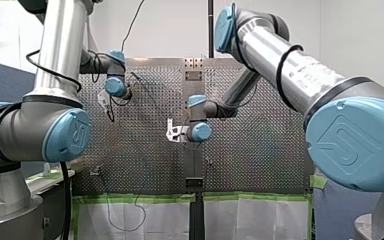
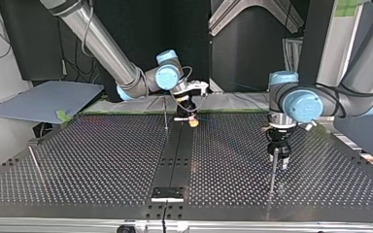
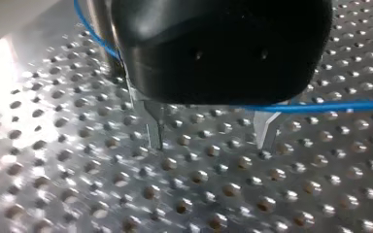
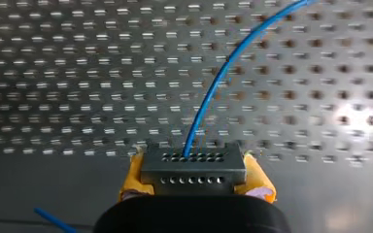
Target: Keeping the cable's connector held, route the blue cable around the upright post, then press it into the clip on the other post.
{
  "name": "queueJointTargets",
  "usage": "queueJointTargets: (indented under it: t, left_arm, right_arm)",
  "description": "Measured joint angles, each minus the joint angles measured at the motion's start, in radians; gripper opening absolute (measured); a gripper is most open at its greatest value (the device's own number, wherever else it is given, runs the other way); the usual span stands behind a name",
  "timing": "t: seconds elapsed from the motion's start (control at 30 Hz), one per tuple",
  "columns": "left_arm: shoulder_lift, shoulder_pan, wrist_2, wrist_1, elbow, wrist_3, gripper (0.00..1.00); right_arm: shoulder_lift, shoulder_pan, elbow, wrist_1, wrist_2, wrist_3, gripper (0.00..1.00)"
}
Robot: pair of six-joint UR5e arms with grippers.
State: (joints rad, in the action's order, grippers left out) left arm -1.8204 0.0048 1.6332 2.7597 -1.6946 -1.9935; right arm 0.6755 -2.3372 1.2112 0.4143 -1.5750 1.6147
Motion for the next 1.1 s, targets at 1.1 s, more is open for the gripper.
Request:
queueJointTargets:
  t: [1.1]
  left_arm:
    - [-0.050, 0.000, -0.037, -0.021, 0.000, -0.032, 0.90]
  right_arm:
    - [-0.214, 0.003, 0.008, 0.042, -0.060, 0.003, 0.00]
